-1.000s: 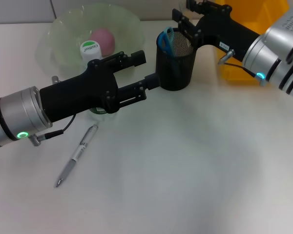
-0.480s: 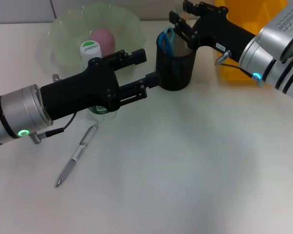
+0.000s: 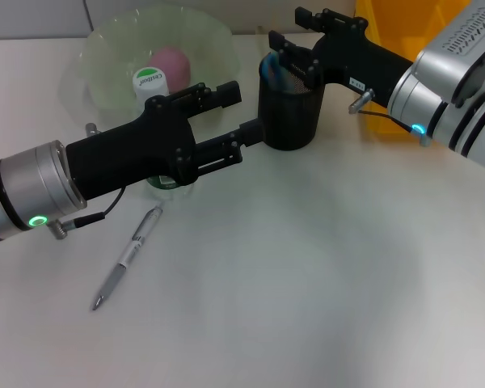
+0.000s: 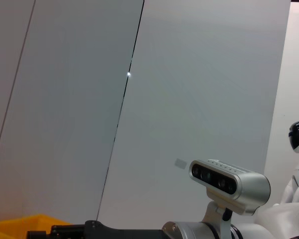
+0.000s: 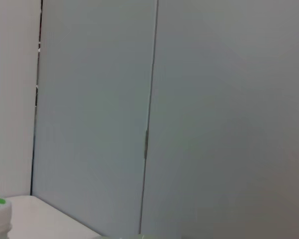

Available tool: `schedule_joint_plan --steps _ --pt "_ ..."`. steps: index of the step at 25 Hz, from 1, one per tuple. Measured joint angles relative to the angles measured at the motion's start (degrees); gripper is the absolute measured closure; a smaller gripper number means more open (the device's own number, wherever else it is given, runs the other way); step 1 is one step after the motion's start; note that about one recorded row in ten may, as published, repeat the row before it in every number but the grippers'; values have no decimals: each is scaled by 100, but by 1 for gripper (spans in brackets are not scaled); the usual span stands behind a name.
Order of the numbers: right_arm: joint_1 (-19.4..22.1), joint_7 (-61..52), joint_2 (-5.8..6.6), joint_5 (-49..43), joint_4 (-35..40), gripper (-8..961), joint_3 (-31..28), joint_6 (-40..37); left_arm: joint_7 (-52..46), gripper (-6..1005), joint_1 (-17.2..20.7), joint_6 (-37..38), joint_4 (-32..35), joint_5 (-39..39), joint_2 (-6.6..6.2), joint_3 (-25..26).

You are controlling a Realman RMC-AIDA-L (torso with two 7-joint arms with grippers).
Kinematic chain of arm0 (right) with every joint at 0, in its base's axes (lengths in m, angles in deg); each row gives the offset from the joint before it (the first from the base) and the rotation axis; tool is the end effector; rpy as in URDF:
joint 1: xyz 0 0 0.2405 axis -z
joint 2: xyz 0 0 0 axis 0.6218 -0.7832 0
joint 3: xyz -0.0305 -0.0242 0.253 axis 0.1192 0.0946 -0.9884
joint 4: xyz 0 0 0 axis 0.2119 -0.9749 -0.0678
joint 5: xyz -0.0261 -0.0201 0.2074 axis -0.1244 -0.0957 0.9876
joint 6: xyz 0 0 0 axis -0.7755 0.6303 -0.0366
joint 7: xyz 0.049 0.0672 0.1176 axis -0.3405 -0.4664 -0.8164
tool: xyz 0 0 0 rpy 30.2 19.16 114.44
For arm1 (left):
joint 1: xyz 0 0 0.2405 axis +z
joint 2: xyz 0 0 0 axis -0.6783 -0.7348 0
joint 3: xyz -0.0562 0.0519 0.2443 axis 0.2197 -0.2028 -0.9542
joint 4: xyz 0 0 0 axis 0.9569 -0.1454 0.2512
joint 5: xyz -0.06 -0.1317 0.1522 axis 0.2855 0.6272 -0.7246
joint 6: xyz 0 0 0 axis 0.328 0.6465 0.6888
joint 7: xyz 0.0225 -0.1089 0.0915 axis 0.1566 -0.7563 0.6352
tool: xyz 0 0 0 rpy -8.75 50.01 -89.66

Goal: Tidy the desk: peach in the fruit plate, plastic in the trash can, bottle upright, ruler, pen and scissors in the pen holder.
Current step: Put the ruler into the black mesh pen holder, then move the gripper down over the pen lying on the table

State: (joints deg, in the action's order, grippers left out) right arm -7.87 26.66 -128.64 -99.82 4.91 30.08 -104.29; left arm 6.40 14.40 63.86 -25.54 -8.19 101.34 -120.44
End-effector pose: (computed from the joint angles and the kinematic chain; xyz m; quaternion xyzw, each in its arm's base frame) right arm 0.2071 0.4084 -0.0616 -0.8733 0.1134 0.2999 0.3667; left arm -0.2187 0.3139 -0.0251 -0.8842 -0.1468 -0.4277 0.1172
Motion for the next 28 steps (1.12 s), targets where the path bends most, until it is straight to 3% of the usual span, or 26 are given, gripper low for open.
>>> schedule_joint_plan --steps 12,18,28 --pt "147 -16 1 25 12 431 -64 -319 0 360 18 34 11 0 1 0" --pt "801 -7 0 44 59 407 -164 -1602 -41 362 69 35 41 -3 -20 29" --pt "1845 -123 48 -80 63 368 90 -3036 -312 365 325 42 446 -48 -51 23"
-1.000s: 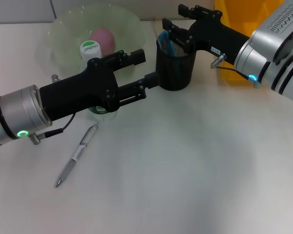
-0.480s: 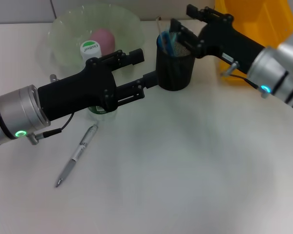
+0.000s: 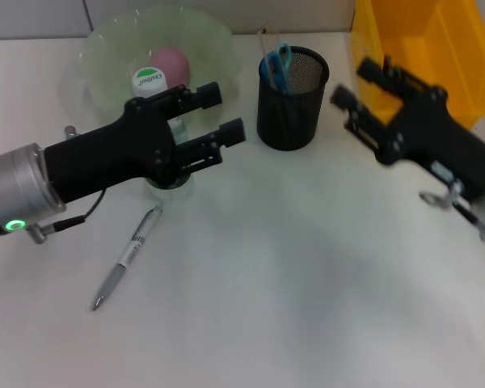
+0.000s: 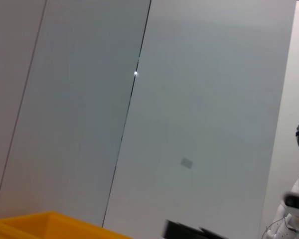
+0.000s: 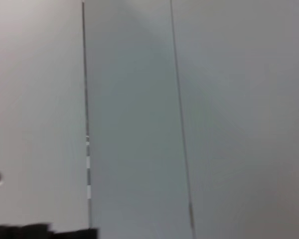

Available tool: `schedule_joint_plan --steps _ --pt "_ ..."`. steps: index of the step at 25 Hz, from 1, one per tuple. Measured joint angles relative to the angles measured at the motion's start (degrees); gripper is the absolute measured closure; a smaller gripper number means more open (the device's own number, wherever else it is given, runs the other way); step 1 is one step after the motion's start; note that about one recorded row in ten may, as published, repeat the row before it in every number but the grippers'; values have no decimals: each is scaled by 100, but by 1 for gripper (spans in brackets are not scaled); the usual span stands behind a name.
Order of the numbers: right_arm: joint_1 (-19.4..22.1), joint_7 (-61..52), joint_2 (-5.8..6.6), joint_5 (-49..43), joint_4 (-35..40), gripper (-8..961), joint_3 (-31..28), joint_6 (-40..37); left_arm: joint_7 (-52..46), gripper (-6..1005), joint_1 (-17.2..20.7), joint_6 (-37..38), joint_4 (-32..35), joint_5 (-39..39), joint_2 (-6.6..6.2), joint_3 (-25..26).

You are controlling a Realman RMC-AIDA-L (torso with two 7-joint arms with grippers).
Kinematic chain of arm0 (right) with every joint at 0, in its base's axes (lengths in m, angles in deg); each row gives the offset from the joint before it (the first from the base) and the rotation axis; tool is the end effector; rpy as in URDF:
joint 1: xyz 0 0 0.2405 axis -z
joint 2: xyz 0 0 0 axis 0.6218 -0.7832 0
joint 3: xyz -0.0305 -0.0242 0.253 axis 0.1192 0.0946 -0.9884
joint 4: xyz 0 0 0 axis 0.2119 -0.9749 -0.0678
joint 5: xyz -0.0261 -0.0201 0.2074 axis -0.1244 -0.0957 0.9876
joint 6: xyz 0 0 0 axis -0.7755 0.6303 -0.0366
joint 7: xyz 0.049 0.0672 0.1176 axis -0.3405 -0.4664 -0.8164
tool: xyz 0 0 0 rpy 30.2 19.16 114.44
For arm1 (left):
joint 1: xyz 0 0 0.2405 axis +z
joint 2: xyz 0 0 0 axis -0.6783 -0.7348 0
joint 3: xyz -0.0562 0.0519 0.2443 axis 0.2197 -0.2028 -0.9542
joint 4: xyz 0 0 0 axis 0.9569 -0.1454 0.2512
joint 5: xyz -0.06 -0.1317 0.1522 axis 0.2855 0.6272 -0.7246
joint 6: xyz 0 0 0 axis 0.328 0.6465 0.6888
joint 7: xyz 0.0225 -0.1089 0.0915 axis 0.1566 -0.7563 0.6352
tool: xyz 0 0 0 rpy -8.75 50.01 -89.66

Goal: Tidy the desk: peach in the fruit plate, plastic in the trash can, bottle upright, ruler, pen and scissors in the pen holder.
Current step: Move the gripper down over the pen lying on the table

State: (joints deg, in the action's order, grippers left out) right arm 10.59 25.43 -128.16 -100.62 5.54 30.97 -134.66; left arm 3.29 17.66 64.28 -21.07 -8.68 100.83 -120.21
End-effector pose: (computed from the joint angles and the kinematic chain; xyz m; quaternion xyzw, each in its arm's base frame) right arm 0.2589 0.2992 -0.0346 -0.8265 0.1178 0.4477 0.3202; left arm -0.2279 0.3088 -0.0122 -0.8836 -0.1554 -0.4237 0.1252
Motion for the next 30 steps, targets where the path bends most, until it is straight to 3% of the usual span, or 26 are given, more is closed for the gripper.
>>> schedule_joint_plan --steps 4,9,13,14,23,26,27,30 --pt "475 75 -17 -251 -21 352 152 -340 -551 366 280 -104 528 -265 -24 33" --pt "731 251 -22 -671 -52 332 156 -778 -1073 368 501 -145 1117 -673 -52 53" --pt "791 233 -13 -1052 -77 193 155 -1066 -1724 369 590 -154 1679 -1246 -55 55" --pt "794 227 -18 -1076 -95 158 155 -1080 -2005 369 590 -148 1846 -1460 -54 55" --pt "766 209 -32 -1133 -234 152 136 -1013 -4672 372 385 -117 3208 -3271 2 -2" --pt "807 230 -29 -1126 -238 152 103 -903 -5187 373 297 -121 3357 -3667 5 -4" --pt "823 237 -28 -1117 -239 152 98 -876 -5763 373 191 -166 3517 -4187 18 -8" --pt "865 242 -27 -1099 -242 152 90 -810 -6052 374 119 -197 3606 -4509 22 -13"
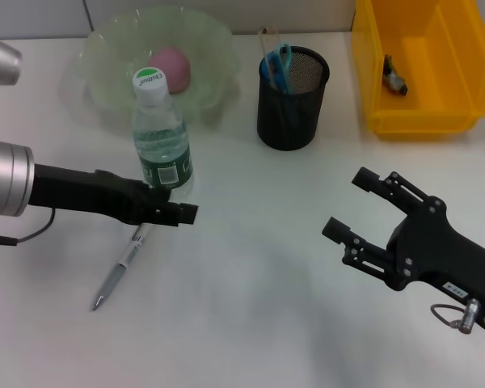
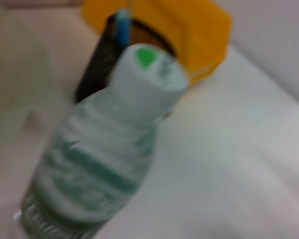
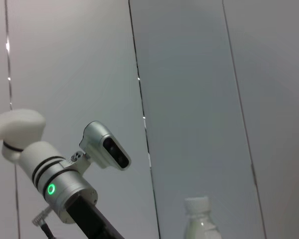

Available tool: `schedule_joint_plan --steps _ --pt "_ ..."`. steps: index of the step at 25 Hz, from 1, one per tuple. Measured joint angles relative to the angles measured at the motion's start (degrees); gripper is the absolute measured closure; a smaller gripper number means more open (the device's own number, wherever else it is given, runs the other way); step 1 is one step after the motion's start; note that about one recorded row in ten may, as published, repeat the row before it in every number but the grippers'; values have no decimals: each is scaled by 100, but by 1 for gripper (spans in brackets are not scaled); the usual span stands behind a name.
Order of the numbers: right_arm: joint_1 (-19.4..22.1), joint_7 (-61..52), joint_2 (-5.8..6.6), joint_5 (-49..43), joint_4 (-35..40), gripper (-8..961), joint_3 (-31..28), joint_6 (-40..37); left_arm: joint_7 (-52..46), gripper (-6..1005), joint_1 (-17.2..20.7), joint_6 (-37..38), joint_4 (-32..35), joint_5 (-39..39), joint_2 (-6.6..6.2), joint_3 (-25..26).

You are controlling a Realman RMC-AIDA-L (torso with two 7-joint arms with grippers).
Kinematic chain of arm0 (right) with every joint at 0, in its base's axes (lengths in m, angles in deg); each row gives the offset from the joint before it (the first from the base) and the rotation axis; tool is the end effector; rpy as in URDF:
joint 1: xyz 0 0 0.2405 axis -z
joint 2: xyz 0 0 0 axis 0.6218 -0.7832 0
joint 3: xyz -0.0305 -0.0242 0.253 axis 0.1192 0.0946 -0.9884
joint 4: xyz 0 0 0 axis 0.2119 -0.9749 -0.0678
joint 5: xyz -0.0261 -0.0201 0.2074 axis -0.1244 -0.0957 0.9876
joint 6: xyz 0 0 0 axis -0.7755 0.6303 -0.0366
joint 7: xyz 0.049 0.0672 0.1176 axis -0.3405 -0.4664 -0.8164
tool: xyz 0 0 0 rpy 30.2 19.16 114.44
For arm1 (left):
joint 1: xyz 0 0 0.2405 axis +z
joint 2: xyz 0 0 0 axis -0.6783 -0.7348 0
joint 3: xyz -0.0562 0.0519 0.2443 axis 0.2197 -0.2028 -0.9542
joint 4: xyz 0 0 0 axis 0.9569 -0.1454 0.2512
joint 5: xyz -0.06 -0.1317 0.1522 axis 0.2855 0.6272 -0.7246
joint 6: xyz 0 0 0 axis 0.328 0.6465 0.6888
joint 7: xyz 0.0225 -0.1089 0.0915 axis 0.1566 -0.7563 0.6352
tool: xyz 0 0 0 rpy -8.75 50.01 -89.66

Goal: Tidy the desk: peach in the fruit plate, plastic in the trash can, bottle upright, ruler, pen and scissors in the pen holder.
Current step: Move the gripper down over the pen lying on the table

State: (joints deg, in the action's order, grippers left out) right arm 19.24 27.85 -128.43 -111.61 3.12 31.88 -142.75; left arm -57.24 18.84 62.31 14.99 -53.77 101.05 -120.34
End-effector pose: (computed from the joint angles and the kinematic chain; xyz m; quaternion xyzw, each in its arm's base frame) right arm 0.2826 0.2225 -0.0538 -0.8502 0.1354 0.4437 0.2490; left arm -0.2308 0.3231 0.0137 -0.9108 -0.3987 -0.0771 0.0740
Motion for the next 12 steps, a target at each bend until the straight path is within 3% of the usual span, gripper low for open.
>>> schedule_joint_plan --steps 12 --pt "-34 -5 0 12 0 153 -16 288 -1149 378 -632 -85 143 -1461 16 -458"
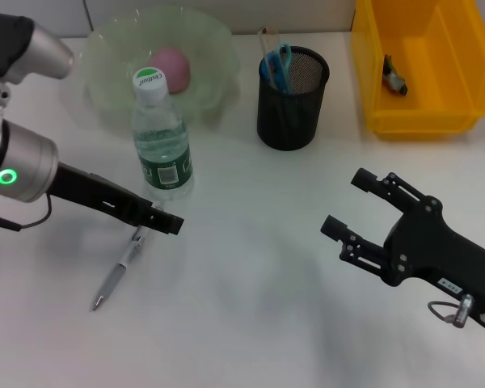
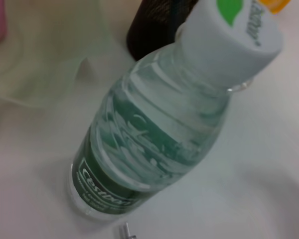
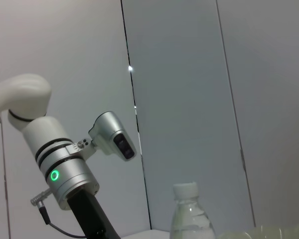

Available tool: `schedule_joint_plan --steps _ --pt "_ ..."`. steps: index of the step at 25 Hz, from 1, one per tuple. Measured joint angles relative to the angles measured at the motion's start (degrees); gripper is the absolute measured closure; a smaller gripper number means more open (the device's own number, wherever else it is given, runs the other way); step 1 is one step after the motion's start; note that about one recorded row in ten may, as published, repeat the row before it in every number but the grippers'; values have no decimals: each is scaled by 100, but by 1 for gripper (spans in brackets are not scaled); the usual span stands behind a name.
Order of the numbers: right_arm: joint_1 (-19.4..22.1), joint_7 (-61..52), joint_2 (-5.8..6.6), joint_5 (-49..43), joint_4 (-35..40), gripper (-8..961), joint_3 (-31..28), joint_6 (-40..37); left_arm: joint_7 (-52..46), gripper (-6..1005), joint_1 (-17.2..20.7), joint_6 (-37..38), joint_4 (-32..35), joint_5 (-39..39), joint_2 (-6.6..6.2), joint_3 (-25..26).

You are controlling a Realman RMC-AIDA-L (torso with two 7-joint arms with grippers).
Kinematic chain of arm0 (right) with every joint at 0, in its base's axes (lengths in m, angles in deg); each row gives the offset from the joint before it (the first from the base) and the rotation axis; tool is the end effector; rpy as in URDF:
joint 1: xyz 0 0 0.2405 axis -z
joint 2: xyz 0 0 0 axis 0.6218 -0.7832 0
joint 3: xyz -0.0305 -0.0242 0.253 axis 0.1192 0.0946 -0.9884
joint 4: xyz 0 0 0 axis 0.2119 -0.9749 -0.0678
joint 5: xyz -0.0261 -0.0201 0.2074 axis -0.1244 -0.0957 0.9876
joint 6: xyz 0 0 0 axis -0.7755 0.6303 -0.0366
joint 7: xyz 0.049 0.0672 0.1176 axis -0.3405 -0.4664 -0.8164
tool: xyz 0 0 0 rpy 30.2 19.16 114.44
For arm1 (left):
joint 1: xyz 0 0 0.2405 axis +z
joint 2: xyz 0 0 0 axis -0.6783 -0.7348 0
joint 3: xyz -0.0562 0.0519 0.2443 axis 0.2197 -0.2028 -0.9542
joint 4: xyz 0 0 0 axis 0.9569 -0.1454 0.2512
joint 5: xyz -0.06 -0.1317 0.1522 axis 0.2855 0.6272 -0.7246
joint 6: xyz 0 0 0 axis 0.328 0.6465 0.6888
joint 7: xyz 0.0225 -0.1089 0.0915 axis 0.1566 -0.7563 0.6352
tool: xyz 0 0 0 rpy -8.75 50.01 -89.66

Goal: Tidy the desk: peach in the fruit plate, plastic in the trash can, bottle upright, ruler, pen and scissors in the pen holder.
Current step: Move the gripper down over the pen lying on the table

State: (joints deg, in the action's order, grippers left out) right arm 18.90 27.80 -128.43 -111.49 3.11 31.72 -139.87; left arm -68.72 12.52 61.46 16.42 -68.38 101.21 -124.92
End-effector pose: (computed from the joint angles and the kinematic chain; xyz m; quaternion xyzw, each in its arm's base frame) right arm 0.2867 0.2276 -0.0572 -0.8556 0.1448 0.4250 0.2577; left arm -0.2208 0.3426 0.0040 -0.9008 -0.4185 0.0502 0.1046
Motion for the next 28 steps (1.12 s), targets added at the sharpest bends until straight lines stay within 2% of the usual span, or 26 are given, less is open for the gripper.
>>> schedule_joint_plan --steps 8,17,28 --pt "-63 -29 -12 9 1 153 -49 228 -456 380 -264 -154 -143 -404 7 -69" --pt "-185 -33 -12 9 0 152 -98 425 -506 383 -600 -189 -660 -893 4 -109" --pt "-333 -54 -11 8 -60 153 -158 527 -588 386 -768 -296 -759 -1327 19 -238"
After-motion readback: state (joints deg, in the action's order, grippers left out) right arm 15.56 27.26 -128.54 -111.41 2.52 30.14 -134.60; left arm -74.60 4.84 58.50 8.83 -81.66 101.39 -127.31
